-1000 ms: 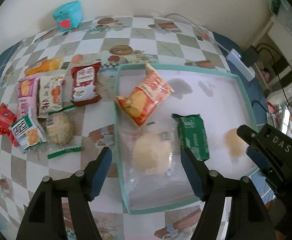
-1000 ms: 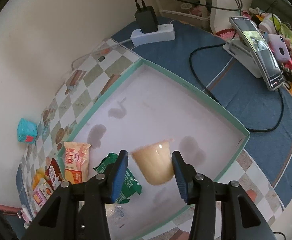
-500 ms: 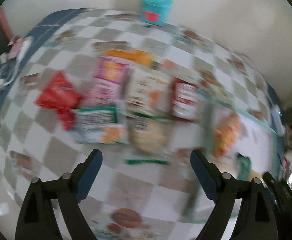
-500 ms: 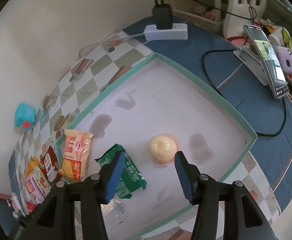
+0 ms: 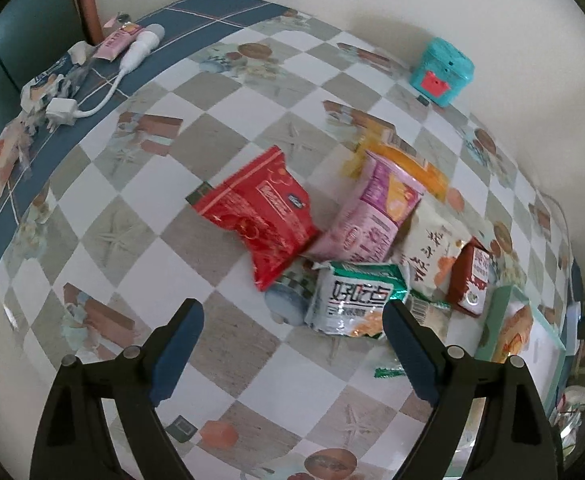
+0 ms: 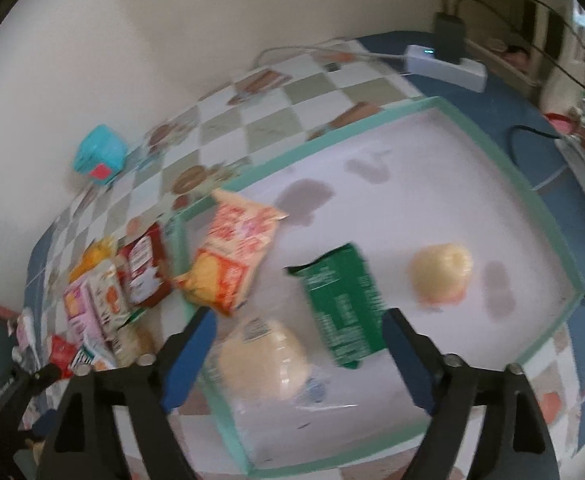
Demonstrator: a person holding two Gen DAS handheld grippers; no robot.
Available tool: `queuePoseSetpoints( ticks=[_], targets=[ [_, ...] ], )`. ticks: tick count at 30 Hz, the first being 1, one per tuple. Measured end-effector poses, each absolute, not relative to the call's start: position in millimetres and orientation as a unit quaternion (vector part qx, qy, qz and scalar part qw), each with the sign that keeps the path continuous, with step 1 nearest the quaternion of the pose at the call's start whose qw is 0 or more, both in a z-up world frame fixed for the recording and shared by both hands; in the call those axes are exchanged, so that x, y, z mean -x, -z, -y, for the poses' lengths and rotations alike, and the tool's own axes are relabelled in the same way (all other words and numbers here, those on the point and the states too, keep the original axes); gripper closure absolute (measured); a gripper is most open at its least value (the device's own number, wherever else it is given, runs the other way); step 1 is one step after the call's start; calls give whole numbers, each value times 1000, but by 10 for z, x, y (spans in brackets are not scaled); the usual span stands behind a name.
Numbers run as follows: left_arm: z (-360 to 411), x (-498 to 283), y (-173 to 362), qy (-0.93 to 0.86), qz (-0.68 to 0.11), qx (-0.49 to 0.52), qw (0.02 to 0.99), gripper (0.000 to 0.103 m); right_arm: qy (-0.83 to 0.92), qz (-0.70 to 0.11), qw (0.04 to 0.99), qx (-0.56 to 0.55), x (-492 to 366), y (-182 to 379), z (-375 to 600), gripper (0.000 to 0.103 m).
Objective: Organize snacks
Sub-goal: 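Move both open tools back toward the snack pile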
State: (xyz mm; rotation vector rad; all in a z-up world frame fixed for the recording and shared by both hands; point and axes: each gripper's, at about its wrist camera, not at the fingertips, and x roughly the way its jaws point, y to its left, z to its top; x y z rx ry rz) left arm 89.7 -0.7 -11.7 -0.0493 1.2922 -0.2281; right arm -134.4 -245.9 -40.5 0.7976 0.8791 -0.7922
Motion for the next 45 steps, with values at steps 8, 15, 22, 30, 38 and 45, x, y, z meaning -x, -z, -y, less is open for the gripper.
queuePoseSetpoints(
  ticks=[8, 15, 22, 30, 38, 45],
  targets=[
    [-9, -941, 113, 107, -591, -3, 799, 12, 351, -418, 764, -345, 1217, 436, 2342, 0],
    [-36, -973, 134, 115, -591, -6, 798, 12, 338, -436, 765, -333, 1133, 481, 2255, 0],
    [-205, -1080, 88, 105, -588, 17, 802, 12, 313, -424, 786, -323, 1007, 400, 2110, 0],
    [-364, -1202, 149, 95, -601, 41, 793, 12, 291, -441, 794, -301, 789, 426, 1916, 0],
    [-298, -1275, 306, 106, -622, 39, 774, 12, 265, -449, 806, -281, 477, 398, 1737, 0],
    [-242, -1306, 344, 112, -626, 38, 771, 12, 247, -463, 812, -256, 163, 406, 1599, 0]
  ],
)
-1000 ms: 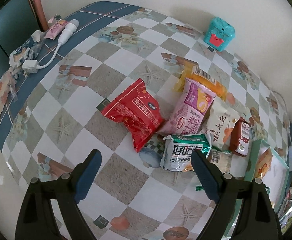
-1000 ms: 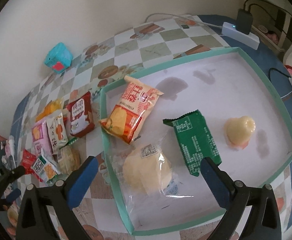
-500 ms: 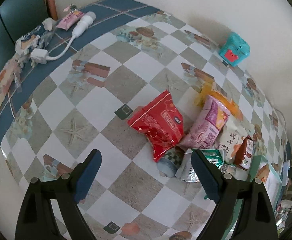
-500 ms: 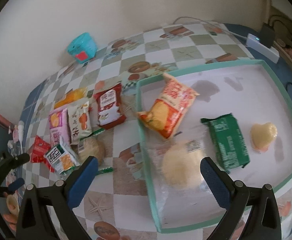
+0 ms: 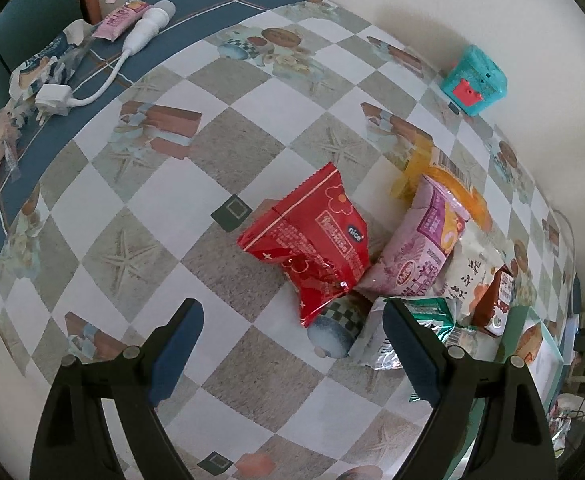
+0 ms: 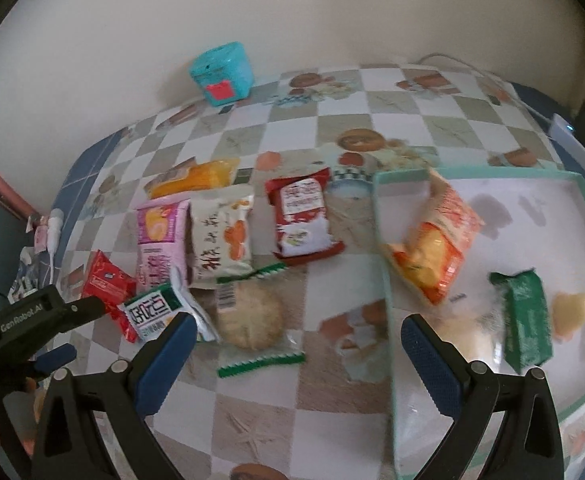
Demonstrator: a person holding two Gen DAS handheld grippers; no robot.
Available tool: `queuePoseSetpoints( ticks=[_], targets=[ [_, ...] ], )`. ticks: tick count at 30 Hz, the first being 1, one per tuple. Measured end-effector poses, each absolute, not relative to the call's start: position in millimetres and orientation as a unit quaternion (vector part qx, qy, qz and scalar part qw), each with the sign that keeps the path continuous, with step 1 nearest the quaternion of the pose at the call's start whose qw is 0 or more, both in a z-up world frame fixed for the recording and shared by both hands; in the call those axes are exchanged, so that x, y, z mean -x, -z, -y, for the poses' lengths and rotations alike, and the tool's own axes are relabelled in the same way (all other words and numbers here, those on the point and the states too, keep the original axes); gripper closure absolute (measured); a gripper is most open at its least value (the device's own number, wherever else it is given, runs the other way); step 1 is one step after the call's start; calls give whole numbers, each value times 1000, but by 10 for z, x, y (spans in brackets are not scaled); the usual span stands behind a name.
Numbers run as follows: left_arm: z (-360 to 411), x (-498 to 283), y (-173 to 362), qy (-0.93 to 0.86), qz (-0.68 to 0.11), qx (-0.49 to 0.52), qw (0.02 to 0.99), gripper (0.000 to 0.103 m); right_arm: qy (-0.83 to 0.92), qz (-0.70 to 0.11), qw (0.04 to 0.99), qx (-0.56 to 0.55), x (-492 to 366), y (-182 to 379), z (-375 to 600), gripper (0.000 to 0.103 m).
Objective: Organize snacks
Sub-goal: 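Move both open tools back toward the snack pile, then grasp the green-white biscuit pack with the left tool while the right grasps the round cracker pack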
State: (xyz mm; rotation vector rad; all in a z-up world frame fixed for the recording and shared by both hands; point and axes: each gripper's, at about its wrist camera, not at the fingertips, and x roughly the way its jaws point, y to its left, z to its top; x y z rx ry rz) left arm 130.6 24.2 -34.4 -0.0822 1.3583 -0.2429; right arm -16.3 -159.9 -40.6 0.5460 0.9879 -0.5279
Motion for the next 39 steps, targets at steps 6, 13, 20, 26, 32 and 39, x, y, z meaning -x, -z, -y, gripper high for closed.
queuePoseSetpoints(
  ticks=[6, 13, 20, 26, 32, 39],
  targets=[
    [-122, -1305, 362, 126, -632, 35, 764, 12, 231, -499, 801, -236, -77, 590, 1518, 0],
    [55, -1259, 391, 144, -637, 17, 757, 12, 223, -529, 793, -203, -228, 775, 1463, 0],
    [79, -1260, 472, 140, -649, 24, 747, 12, 220, -531, 799, -178, -313, 872, 1449, 0],
    [99, -1257, 467, 137, -647, 22, 750, 12, 218, -535, 799, -167, -326, 936, 1435, 0],
    [198, -1232, 441, 150, -644, 16, 750, 12, 236, -538, 790, -173, -244, 972, 1541, 0],
    [442, -1156, 495, 178, -644, -17, 744, 12, 234, -536, 792, -173, -173, 972, 1574, 0]
  ],
)
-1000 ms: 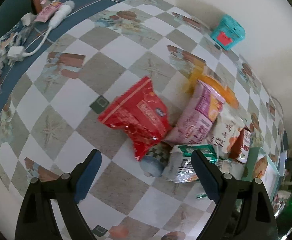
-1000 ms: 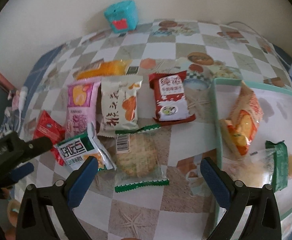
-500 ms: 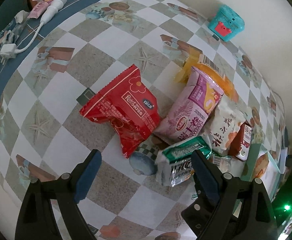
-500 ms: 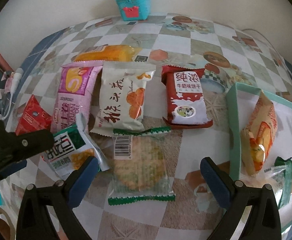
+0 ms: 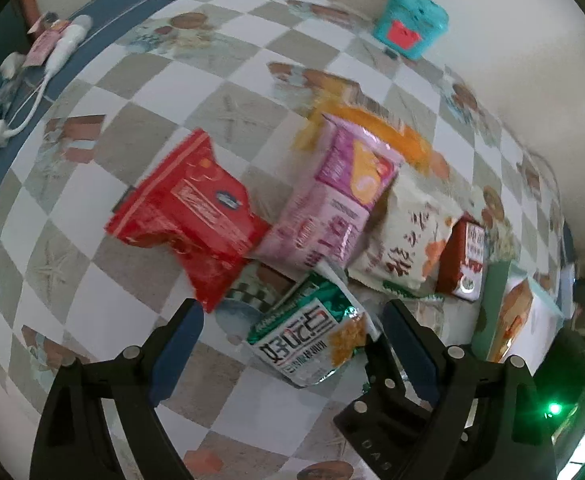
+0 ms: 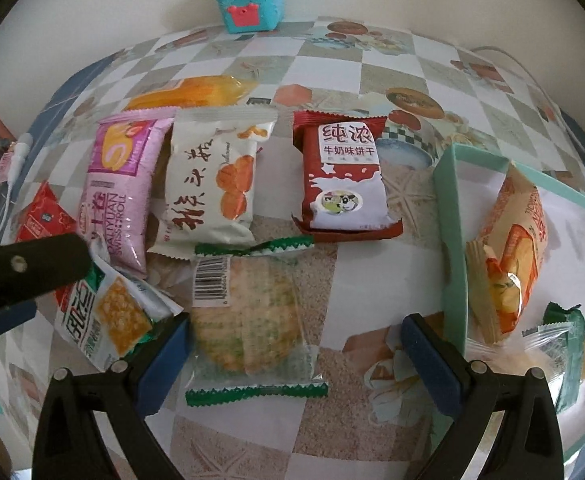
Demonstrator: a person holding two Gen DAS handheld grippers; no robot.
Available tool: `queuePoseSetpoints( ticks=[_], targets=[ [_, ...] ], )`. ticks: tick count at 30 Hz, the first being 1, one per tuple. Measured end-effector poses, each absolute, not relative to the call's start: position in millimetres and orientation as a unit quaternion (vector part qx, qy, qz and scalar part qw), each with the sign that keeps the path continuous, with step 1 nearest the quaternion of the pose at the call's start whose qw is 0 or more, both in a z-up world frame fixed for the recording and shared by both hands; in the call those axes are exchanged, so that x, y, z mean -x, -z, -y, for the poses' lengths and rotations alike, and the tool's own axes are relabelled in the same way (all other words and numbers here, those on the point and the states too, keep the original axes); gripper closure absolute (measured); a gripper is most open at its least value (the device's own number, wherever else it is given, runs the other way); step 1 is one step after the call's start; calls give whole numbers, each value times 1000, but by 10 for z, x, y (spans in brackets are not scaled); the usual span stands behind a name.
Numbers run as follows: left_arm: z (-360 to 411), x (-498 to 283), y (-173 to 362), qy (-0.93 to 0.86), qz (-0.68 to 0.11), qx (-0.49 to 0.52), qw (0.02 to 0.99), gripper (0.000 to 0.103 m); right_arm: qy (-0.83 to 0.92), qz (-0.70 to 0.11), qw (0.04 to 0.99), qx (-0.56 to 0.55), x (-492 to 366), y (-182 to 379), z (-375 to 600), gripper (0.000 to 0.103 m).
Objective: Organize snacks
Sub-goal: 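Grasp the green-white biscuit pack with the left tool while the right grasps the round cracker pack, then carry the biscuit pack and cracker pack into the tray and open both tools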
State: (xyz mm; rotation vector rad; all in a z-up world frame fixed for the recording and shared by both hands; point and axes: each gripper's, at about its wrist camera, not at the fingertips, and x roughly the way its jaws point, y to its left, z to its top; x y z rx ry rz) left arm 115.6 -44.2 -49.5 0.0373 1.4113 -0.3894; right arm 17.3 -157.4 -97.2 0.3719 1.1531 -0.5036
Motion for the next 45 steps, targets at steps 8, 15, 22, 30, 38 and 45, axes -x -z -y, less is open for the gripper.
queuePoseSetpoints(
  ticks=[8, 15, 22, 30, 38, 45],
  targets=[
    [607, -1147, 749, 165, -669, -36, 724, 12, 229, -528, 800, -169, -136, 993, 1439, 0],
    [606, -1185, 799, 162, -675, -34, 719, 14, 213, -516, 813, -166, -170, 921, 1381, 18],
    [649, -1135, 805, 174, -678, -21, 714, 32, 207, -508, 820, -165, -180, 873, 1391, 46],
    [613, -1118, 769, 173, -672, -15, 720, 39, 203, -503, 817, -197, -125, 846, 1532, 49],
    [424, -1159, 492, 183, -659, 0, 730, 56, 209, -478, 825, -215, -15, 635, 1593, 49],
    [363, -1137, 422, 190, -654, 5, 732, 56, 213, -464, 829, -228, 68, 488, 1640, 49]
  ],
)
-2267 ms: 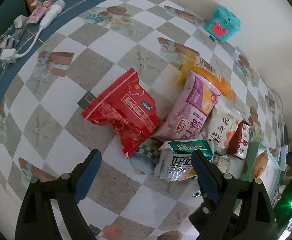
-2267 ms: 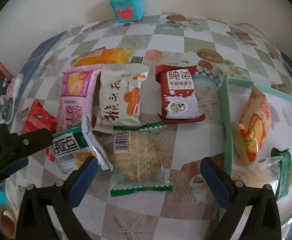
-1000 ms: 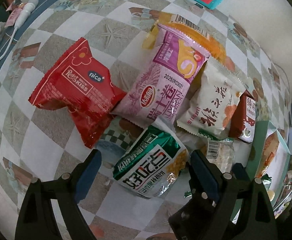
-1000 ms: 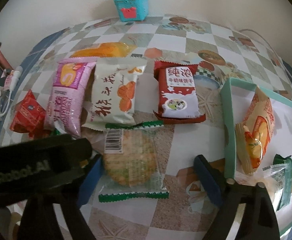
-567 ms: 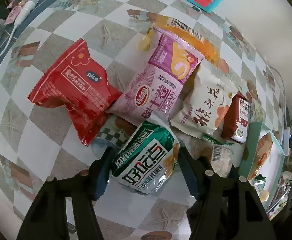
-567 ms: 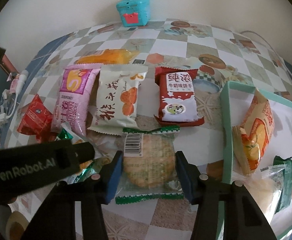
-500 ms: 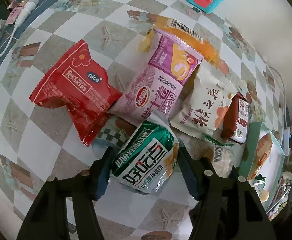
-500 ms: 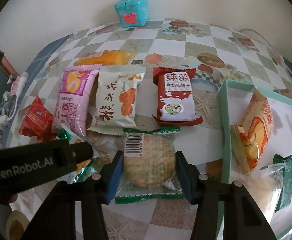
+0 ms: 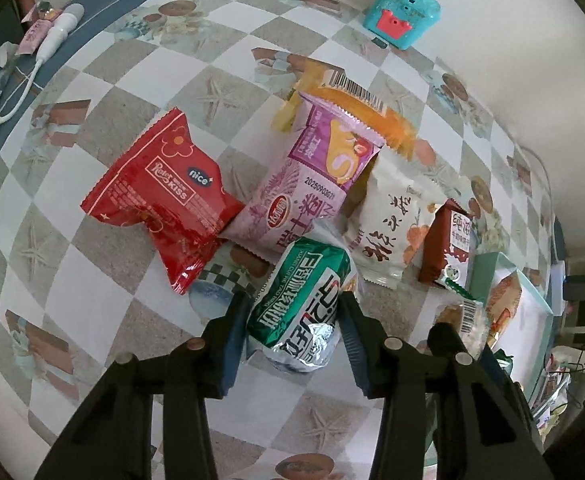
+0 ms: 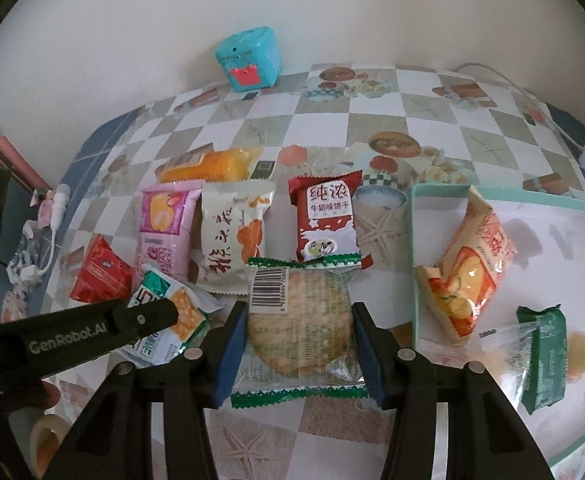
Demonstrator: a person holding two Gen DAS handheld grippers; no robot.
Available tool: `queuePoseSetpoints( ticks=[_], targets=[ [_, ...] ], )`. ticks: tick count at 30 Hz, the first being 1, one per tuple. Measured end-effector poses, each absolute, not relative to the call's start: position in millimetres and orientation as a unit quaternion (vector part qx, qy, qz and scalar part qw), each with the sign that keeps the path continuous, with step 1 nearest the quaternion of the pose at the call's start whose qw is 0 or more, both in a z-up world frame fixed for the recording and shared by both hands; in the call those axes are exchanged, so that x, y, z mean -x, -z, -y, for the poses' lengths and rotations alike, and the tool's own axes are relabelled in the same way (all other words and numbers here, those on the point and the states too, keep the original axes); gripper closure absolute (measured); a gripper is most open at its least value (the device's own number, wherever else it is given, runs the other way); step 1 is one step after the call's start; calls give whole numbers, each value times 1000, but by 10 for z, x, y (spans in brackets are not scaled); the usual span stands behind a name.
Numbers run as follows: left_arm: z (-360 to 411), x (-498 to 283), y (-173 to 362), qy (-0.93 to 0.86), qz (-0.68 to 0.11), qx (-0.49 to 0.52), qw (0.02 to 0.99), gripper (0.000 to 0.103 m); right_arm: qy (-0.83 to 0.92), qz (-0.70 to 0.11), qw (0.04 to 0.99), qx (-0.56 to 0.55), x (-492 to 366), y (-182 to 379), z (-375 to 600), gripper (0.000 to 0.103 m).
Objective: Organize snacks
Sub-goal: 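Carry the biscuit pack and cracker pack into the tray and open both tools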
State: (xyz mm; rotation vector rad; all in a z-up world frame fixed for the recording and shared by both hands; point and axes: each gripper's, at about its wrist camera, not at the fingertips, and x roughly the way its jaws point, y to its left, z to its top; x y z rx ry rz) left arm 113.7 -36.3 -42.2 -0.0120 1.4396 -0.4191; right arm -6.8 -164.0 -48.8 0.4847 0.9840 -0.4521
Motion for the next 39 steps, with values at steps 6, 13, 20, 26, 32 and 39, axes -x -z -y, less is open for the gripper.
queuePoseSetpoints(
  ticks=[6, 13, 20, 26, 32, 39],
  targets=[
    [403, -1117, 356, 194, -643, 9, 741, 56, 214, -452, 832, -238, 112, 407, 1693, 49],
    [322, -1072, 130, 211, -624, 21, 752, 56, 223, -428, 836, -259, 242, 229, 1798, 49],
    [378, -966, -94, 227, -601, 20, 766, 56, 275, -413, 821, -283, 487, 136, 2080, 49],
    [606, -823, -156, 253, -591, 6, 766, 56, 329, -396, 798, -312, 807, 116, 2440, 49],
    [895, -596, -233, 292, -577, -19, 763, 56, 376, -381, 770, -348, 1159, 147, 2770, 49],
    [1355, -276, -279, 349, -556, -57, 753, 56, 420, -363, 739, -382, 1524, 212, 3061, 49]
  ],
)
